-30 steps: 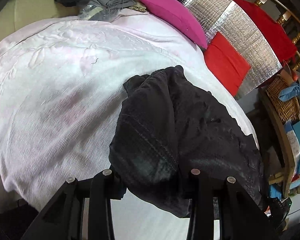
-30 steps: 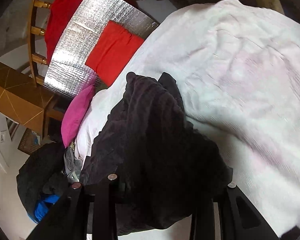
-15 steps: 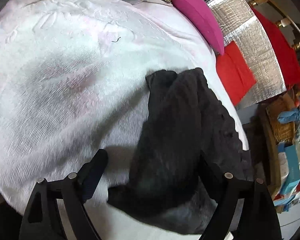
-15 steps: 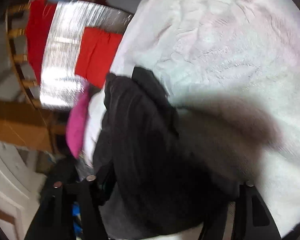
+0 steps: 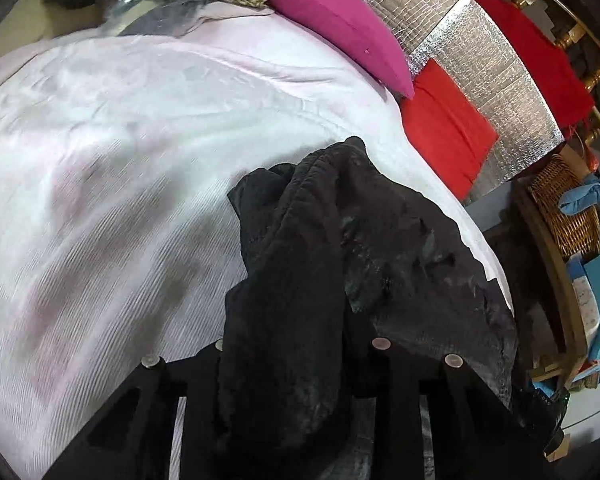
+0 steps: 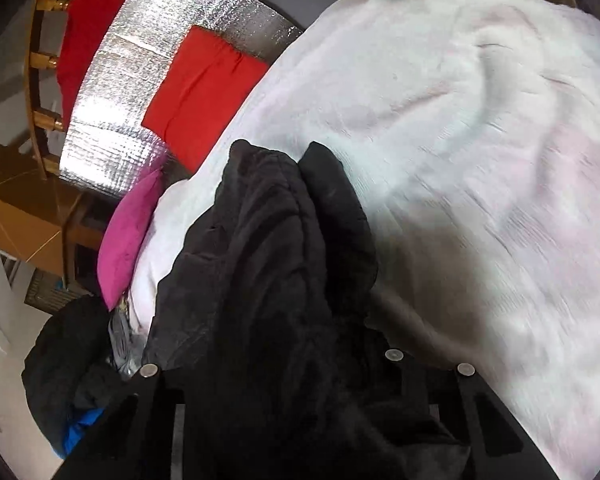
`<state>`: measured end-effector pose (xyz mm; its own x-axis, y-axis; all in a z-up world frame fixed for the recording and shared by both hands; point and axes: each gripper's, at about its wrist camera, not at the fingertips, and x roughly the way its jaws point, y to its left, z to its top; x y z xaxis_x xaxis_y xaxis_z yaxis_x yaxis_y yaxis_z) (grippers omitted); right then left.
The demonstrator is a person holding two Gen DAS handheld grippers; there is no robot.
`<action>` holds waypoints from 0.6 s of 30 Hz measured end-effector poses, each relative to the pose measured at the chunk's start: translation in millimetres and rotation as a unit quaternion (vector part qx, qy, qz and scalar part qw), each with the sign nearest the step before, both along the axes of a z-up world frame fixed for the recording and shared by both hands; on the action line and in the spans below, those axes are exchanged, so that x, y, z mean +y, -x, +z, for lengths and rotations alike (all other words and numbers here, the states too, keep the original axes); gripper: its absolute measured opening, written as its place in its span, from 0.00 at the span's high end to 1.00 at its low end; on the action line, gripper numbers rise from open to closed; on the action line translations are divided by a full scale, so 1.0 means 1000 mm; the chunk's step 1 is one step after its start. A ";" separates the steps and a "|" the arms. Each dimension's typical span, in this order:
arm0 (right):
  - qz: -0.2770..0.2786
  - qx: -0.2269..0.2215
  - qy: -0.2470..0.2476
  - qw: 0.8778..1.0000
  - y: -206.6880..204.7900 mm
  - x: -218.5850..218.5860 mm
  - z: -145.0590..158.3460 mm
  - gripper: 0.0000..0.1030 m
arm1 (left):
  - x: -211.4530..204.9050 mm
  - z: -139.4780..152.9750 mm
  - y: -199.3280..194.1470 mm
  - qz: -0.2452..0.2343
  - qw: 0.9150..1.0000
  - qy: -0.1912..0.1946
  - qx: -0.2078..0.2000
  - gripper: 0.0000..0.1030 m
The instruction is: Fold large clothes
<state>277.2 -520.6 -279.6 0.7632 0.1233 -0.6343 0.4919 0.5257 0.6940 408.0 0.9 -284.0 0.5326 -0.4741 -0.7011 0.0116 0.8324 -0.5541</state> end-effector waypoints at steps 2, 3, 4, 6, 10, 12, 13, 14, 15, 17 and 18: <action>0.000 -0.002 0.002 1.000 -0.011 -0.003 -0.002 0.62 | -0.008 0.001 -0.008 0.003 1.000 -0.002 -0.001 0.69; 0.001 -0.005 0.004 1.000 -0.016 -0.006 -0.001 0.62 | -0.012 0.001 -0.012 0.006 1.000 -0.001 -0.001 0.69; 0.001 -0.009 0.002 1.000 -0.020 -0.007 -0.002 0.62 | -0.011 0.000 -0.015 0.012 1.000 0.003 0.003 0.69; -0.002 -0.014 -0.016 1.000 -0.022 -0.010 -0.005 0.62 | -0.005 -0.002 -0.006 0.018 1.000 0.011 0.009 0.69; 0.004 -0.019 -0.023 1.000 -0.016 -0.008 -0.002 0.64 | -0.007 0.004 0.000 0.016 1.000 -0.004 -0.004 0.74; 0.012 -0.026 0.005 1.000 -0.010 0.000 0.012 0.65 | -0.002 0.011 0.007 0.018 1.000 -0.006 -0.018 0.75; 0.026 -0.032 0.036 0.999 -0.006 0.008 0.023 0.65 | -0.001 0.010 0.007 0.015 1.000 -0.014 -0.022 0.75; 0.035 -0.031 0.052 0.998 -0.005 0.013 0.026 0.65 | 0.001 0.007 0.006 0.013 1.000 -0.018 -0.016 0.73; 0.038 -0.023 0.056 0.997 -0.009 0.014 0.024 0.64 | 0.002 -0.002 0.003 0.009 1.000 -0.017 0.001 0.66; 0.039 0.008 0.018 0.999 -0.010 0.005 0.003 0.53 | 0.004 -0.007 -0.005 0.008 1.000 -0.013 0.018 0.53; 0.035 -0.001 -0.008 0.999 -0.006 -0.001 0.000 0.50 | 0.006 -0.007 -0.006 0.007 1.000 -0.016 0.024 0.41</action>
<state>283.5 -521.2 -279.6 0.7536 0.1866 -0.6303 0.4527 0.5480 0.7034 414.1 7.1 -291.3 0.5050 -0.4444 -0.7399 -0.0259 0.8491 -0.5276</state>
